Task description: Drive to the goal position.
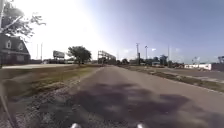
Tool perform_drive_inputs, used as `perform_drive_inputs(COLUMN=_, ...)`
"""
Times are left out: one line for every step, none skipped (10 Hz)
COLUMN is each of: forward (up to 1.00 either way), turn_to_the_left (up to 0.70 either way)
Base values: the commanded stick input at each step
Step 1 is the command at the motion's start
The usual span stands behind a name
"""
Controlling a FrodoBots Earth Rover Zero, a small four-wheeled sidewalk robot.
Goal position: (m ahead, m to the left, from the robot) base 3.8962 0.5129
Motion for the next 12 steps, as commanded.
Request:
perform_drive_inputs(forward=0.70, turn_to_the_left=0.00)
perform_drive_inputs(forward=0.70, turn_to_the_left=0.00)
perform_drive_inputs(forward=0.70, turn_to_the_left=0.00)
perform_drive_inputs(forward=0.70, turn_to_the_left=0.00)
perform_drive_inputs(forward=0.70, turn_to_the_left=0.00)
perform_drive_inputs(forward=0.70, turn_to_the_left=0.00)
perform_drive_inputs(forward=0.70, turn_to_the_left=0.00)
perform_drive_inputs(forward=0.70, turn_to_the_left=0.00)
perform_drive_inputs(forward=0.70, turn_to_the_left=0.00)
perform_drive_inputs(forward=0.70, turn_to_the_left=0.00)
perform_drive_inputs(forward=0.70, turn_to_the_left=0.00)
perform_drive_inputs(forward=0.70, turn_to_the_left=0.00)
